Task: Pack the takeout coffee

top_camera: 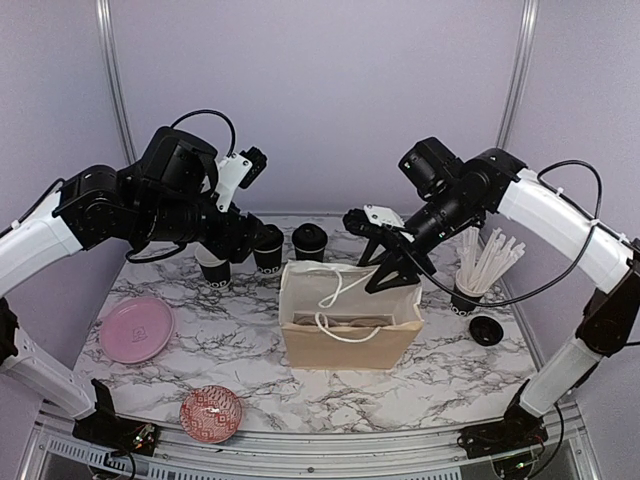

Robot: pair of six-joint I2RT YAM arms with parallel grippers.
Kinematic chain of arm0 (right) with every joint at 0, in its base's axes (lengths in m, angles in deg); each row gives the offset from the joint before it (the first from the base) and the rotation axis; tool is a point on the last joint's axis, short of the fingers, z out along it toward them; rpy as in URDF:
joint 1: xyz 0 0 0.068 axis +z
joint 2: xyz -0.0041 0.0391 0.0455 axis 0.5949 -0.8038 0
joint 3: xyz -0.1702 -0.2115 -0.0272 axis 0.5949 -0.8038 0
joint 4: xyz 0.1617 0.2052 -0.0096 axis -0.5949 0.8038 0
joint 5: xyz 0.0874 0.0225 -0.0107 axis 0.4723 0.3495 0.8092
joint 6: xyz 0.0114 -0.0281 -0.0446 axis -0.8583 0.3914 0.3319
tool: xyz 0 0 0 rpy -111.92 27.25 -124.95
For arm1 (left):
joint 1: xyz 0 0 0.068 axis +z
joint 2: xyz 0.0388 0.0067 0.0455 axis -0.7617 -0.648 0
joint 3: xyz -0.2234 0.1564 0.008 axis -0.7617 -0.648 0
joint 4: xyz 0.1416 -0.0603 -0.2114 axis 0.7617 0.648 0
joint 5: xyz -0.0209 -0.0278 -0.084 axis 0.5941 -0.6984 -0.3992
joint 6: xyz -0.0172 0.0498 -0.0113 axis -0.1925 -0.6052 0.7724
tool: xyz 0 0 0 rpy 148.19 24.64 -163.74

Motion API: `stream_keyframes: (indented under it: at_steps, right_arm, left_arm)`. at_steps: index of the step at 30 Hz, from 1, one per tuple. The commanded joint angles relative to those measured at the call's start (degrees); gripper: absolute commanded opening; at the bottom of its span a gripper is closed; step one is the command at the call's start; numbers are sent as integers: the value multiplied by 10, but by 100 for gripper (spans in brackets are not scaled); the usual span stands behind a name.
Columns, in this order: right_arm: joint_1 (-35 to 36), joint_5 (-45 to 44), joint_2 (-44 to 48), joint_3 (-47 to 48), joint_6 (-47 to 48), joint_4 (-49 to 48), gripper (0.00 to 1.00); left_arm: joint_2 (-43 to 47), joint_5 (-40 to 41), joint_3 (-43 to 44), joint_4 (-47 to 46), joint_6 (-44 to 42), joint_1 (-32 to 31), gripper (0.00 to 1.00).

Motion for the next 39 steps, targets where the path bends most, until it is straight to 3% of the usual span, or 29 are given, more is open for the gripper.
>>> stream_keyframes:
  at_steps: [1, 7, 17, 24, 28, 39]
  right_arm:
    - [13, 42, 48, -20, 10, 20, 49]
    - [69, 29, 67, -42, -2, 22, 51]
    - [92, -56, 73, -71, -9, -9, 52]
    - [120, -49, 79, -64, -5, 13, 56]
    - [161, -21, 85, -84, -1, 25, 58]
    - [183, -85, 96, -125, -13, -4, 58]
  left_arm:
    - [8, 16, 12, -15, -5, 3, 73]
    - [-1, -2, 8, -21, -13, 4, 73]
    - [-8, -49, -6, -28, -28, 3, 73]
    - [-14, -65, -11, -35, -36, 3, 73]
    - [-20, -57, -11, -38, -58, 3, 73]
    - [-35, -38, -6, -43, -71, 4, 75]
